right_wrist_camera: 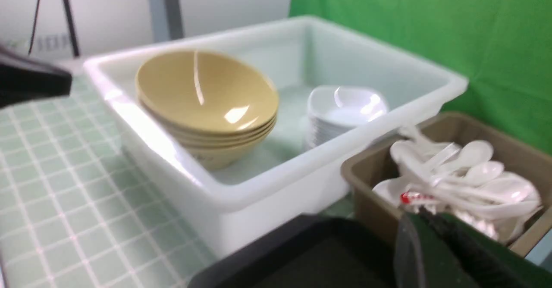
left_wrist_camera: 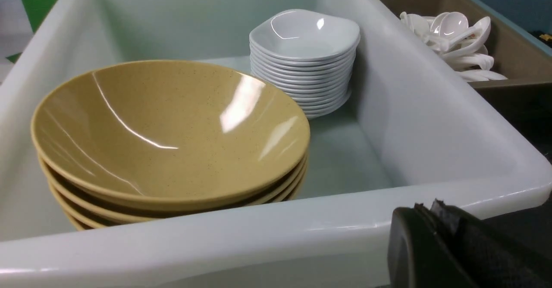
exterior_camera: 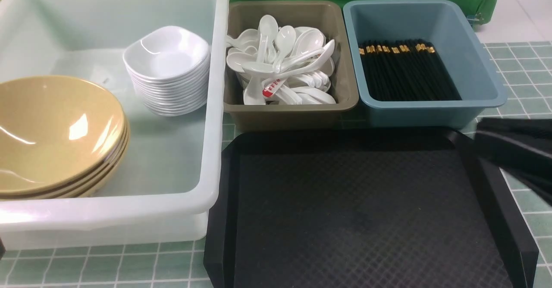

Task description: On blue table put chopsticks spoon bowls plates into blue grey white boxes.

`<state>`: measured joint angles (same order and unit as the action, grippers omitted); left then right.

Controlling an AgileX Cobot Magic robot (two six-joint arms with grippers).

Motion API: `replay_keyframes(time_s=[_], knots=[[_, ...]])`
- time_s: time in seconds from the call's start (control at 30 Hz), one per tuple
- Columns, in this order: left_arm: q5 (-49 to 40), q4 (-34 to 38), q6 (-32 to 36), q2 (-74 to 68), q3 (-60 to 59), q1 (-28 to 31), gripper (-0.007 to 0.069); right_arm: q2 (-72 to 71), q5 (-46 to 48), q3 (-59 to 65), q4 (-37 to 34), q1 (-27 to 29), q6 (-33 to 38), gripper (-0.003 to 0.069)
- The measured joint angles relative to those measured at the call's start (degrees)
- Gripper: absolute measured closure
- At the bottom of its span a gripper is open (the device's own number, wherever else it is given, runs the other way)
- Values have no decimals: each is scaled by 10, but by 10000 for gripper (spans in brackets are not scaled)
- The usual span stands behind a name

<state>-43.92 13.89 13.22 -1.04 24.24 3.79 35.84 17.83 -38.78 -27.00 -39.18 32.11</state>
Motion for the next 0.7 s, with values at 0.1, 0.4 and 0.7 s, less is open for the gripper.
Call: replay_keyframes(time_s=[0.1, 0.4, 0.7], knots=[[2, -5, 1, 2, -1, 0, 636, -10, -23, 10, -3, 0, -1, 606], [1, -15, 1, 2, -1, 0, 636, -10, -27, 12, -4, 0, -2, 598], [-1, -15, 1, 2, -1, 0, 636, -10, -27, 12, -5, 0, -2, 587]])
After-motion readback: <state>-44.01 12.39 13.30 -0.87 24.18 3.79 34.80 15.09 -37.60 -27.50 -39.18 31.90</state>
